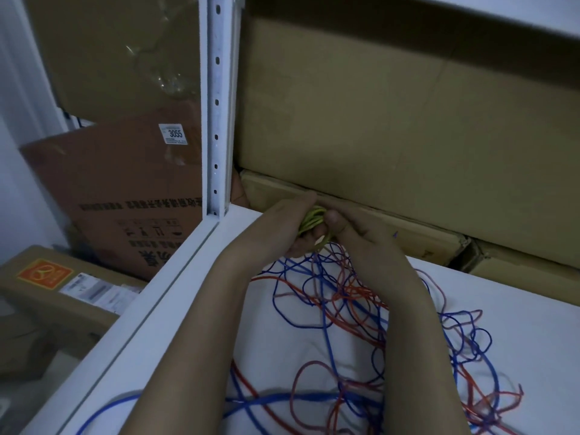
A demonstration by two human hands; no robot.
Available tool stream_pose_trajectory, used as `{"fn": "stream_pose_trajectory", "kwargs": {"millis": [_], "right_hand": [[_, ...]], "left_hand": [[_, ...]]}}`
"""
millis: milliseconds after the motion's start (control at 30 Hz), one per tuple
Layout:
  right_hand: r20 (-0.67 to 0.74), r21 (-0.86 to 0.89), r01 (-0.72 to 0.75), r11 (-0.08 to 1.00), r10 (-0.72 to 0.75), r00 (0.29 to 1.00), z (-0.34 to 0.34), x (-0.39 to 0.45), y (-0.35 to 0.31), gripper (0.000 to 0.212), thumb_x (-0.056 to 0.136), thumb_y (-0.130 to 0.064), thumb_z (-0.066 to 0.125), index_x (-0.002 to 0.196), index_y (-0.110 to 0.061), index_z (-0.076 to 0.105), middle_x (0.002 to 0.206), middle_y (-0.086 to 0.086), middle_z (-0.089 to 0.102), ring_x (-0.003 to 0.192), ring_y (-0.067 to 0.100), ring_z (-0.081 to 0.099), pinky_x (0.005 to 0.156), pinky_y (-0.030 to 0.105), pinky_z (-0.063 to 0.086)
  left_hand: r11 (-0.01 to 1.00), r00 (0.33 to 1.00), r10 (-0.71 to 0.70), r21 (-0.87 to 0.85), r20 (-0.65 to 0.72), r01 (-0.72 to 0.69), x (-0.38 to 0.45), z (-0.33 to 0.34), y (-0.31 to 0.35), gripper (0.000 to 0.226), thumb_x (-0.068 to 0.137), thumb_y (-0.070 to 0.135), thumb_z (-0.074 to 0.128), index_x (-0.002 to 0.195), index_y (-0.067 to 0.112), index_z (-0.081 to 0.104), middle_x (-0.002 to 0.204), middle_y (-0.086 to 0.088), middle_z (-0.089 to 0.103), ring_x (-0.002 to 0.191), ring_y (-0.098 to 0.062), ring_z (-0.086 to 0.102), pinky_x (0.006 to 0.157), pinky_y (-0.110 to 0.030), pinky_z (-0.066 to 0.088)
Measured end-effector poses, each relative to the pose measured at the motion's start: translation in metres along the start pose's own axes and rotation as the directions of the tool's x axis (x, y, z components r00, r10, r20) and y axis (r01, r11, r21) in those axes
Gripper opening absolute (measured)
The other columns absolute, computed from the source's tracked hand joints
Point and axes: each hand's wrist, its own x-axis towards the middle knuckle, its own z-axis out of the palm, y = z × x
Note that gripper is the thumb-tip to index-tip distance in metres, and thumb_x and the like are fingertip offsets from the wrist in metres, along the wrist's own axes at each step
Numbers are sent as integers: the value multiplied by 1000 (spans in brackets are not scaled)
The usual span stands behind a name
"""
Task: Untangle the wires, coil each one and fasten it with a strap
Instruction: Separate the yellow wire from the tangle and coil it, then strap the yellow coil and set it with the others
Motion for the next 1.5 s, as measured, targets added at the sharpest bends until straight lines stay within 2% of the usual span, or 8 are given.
{"fn": "stream_pose_trajectory", "kwargs": {"millis": [200, 333, 500, 600, 833, 1167, 1300, 1500], "right_hand": [[-34, -15, -138, 990, 138, 990, 9, 1, 6, 24, 102, -30, 40, 106, -20, 62, 96, -3, 66, 98, 18, 62, 92, 48, 50], [-223, -36, -169, 985, 157, 962, -2, -18, 4, 19, 103, -34, 39, 95, -26, 54, 88, -1, 61, 76, 6, 56, 72, 28, 50], [-477, 41, -198, 979, 194, 857, -48, -66, -9, 24, 105, -24, 31, 103, -14, 52, 76, 5, 50, 60, 14, 45, 56, 32, 36], [-571, 87, -205, 975, 218, 791, -86, -106, -15, 25, 106, -26, 30, 103, -13, 51, 71, -5, 46, 58, 5, 40, 58, 22, 33], [-618, 254, -239, 937, 348, 705, -162, -216, -38, 36, 105, -30, 31, 75, -14, 43, 59, -7, 45, 51, 5, 42, 50, 14, 35], [-626, -638, -462, 616, -67, 777, -285, -389, -63, 39, 102, -35, 29, 112, -14, 60, 103, 5, 54, 93, 24, 50, 71, 35, 42], [-633, -341, -412, 845, 118, 765, -323, -432, -58, 30, 104, -32, 26, 106, -23, 54, 84, -6, 58, 79, 12, 56, 70, 29, 41], [-701, -96, -445, 890, 257, 665, -373, -468, -32, 32, 100, -46, 27, 103, -26, 52, 74, -2, 60, 64, 11, 60, 68, 40, 53]], "left_hand": [[968, 972, 179, 204, -150, -147, -8, 5, -3, 48, 102, 31, 42, 57, 28, 60, 49, 19, 59, 51, 8, 54, 53, -7, 42], [958, 961, 233, 204, -148, -201, -11, 37, 7, 34, 100, 45, 43, 77, 30, 63, 74, 19, 67, 80, 3, 63, 85, -16, 49], [930, 979, 188, 307, 79, -203, -34, 111, 23, 36, 97, 60, 30, 121, 44, 51, 95, 38, 44, 83, 22, 45, 73, -3, 32], [907, 965, 196, 341, 172, -245, -60, 164, 28, 23, 99, 54, 29, 104, 50, 51, 95, 32, 50, 76, 27, 50, 65, 4, 35], [770, 931, 290, 523, 223, -365, -115, 291, 29, 41, 106, 29, 30, 83, 6, 56, 74, -7, 53, 80, -30, 55, 70, -34, 37], [627, 885, 429, 646, 180, -435, -187, 464, 12, 41, 102, 40, 29, 118, 22, 61, 107, -2, 65, 98, -23, 56, 71, -30, 33], [632, 885, 404, 628, 232, -453, -200, 523, 5, 45, 102, 45, 25, 98, 18, 61, 85, 1, 63, 82, -21, 57, 64, -32, 37], [628, 851, 422, 577, 311, -522, -187, 598, -14, 45, 103, 45, 25, 84, 17, 55, 72, 7, 57, 72, -15, 55, 58, -27, 35]]}}
